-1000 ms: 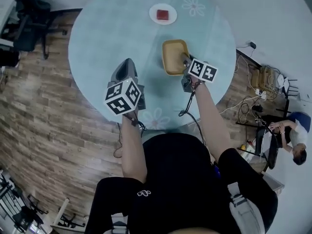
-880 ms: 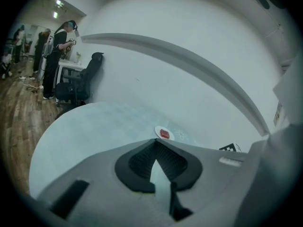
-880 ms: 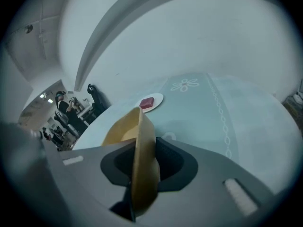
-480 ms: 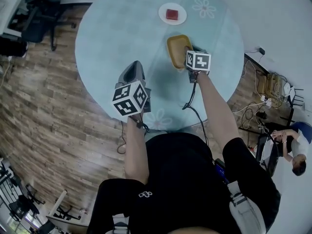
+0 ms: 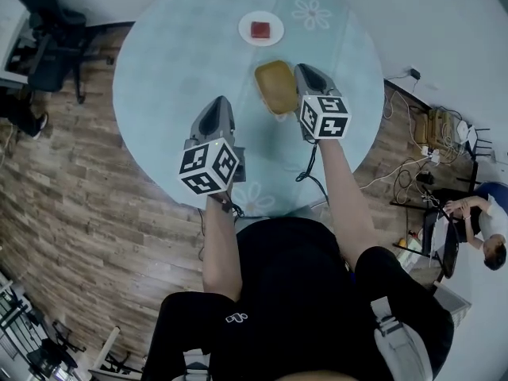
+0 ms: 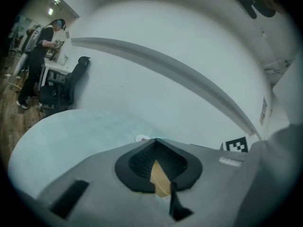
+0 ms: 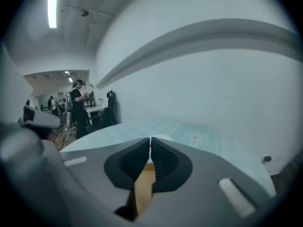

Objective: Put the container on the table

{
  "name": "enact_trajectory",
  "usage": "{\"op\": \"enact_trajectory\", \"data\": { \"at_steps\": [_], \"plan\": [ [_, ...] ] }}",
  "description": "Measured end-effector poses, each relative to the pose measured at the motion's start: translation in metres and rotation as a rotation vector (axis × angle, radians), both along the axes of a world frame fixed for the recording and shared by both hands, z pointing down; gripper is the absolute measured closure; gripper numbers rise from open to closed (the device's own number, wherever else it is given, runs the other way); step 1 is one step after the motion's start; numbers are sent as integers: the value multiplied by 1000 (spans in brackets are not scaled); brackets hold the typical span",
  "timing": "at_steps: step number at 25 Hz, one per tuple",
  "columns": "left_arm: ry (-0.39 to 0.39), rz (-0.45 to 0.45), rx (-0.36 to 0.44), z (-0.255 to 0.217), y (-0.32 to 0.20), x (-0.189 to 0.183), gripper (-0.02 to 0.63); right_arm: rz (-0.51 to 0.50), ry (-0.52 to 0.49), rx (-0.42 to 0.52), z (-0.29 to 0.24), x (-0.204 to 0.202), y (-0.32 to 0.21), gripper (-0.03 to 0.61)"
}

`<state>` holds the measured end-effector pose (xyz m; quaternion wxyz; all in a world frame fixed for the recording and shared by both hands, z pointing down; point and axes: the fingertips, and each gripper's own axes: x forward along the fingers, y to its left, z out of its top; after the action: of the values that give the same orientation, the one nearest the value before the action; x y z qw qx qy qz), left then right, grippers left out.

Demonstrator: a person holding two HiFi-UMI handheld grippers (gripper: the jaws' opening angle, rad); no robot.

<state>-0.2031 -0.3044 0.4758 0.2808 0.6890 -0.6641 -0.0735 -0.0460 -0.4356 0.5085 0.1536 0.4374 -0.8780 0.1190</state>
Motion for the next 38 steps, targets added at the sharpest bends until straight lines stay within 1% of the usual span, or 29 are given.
{"op": "enact_trajectory", "data": {
  "at_steps": [1,3,5,7,8,10,12,14,15,19,22,29,34,38],
  "plan": [
    [-11,15,11,-6,-3,5,617,-3,-32,45,-21,1,7,566],
    [-34,44,36,-20,-9,16,617,-2,-97,140,-64,8,24,568],
    [-63,66,72,-37,-13,26,617,15,-185,216,-102,20,43,568],
    [-105,78,122,-57,-15,34,617,37,-277,254,-130,35,61,568],
    [-128,80,155,-69,-15,37,617,48,-306,269,-141,43,68,568],
    [-167,82,219,-90,-11,42,617,76,-327,291,-154,61,77,568],
    [-196,81,250,-102,-4,46,617,109,-317,289,-158,77,82,568],
    [-224,90,255,-108,0,50,617,120,-276,281,-159,83,87,569],
    [-236,98,256,-111,2,52,617,117,-265,282,-160,84,91,569],
    [-262,138,265,-119,9,63,617,115,-273,289,-162,81,104,569],
    [-276,144,267,-123,15,60,617,107,-268,295,-164,74,106,569],
    [-282,107,253,-119,23,39,617,97,-229,297,-163,59,107,569],
    [-265,94,248,-116,22,31,617,70,-202,305,-164,50,110,569],
    [-255,100,242,-111,19,30,617,48,-178,310,-163,45,111,569]
  ]
}}
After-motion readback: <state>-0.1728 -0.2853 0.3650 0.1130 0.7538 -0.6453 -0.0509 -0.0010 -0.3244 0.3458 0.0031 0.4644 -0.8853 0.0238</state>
